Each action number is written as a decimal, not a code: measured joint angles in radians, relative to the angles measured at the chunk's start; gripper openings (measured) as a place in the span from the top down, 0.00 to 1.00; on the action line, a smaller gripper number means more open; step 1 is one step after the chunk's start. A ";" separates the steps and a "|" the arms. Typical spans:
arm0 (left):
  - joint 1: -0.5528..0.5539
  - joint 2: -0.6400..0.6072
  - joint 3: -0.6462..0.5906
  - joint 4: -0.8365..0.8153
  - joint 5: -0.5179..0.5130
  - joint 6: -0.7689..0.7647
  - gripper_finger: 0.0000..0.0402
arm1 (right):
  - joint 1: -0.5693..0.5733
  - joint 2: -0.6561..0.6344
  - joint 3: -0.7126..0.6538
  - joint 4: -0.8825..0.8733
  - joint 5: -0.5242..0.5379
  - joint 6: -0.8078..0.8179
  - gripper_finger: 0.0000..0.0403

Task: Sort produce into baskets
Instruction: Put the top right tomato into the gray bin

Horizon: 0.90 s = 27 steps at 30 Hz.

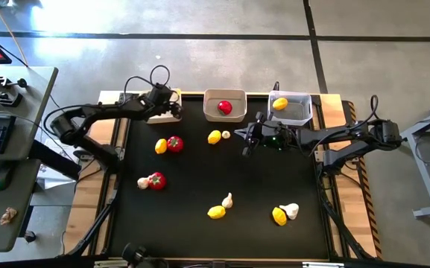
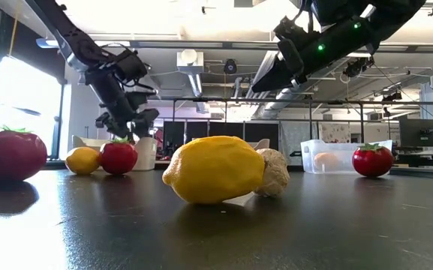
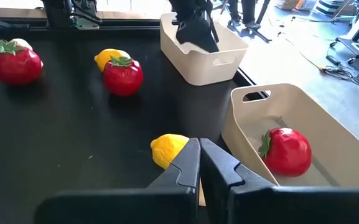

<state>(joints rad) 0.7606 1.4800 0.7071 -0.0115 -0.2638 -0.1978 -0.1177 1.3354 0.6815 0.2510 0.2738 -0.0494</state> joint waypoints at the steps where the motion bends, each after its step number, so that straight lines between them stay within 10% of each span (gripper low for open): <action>1: -0.005 -0.014 0.000 0.003 0.000 0.010 0.40 | 0.000 0.000 0.000 0.001 0.000 0.000 1.00; 27: -0.422 -0.434 -0.320 0.325 0.069 0.235 0.40 | 0.000 0.000 0.000 0.004 0.000 0.012 1.00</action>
<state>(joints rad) 0.3386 1.0462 0.3866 0.3137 -0.1944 0.0370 -0.1173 1.3354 0.6815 0.2548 0.2741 -0.0376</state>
